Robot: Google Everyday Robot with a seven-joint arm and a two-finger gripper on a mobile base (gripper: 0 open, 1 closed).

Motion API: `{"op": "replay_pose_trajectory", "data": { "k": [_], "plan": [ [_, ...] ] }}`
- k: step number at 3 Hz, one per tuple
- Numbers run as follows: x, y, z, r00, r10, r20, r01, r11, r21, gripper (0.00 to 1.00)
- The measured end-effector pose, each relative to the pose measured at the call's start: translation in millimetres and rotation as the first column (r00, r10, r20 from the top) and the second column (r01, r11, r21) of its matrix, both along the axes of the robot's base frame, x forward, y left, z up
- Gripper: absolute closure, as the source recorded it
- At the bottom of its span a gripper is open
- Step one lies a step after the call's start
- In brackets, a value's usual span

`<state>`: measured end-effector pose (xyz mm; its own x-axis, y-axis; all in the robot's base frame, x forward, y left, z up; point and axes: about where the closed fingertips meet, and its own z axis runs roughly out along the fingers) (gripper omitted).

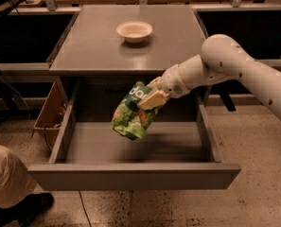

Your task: Pick green rice chip bag from top drawer and place on counter

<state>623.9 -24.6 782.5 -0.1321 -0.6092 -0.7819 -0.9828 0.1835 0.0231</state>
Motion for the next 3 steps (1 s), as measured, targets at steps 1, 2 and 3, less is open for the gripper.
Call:
{"op": "replay_pose_trajectory", "data": {
  "k": [1, 2, 3],
  "plan": [
    [26, -27, 49, 0.9942, -0.051, 0.095, 0.051, 0.999, -0.003, 1.00],
    [26, -27, 49, 0.9942, -0.051, 0.095, 0.051, 0.999, -0.003, 1.00],
    [35, -27, 63, 0.9905, -0.055, 0.126, 0.059, 0.998, -0.029, 1.00]
  ]
}}
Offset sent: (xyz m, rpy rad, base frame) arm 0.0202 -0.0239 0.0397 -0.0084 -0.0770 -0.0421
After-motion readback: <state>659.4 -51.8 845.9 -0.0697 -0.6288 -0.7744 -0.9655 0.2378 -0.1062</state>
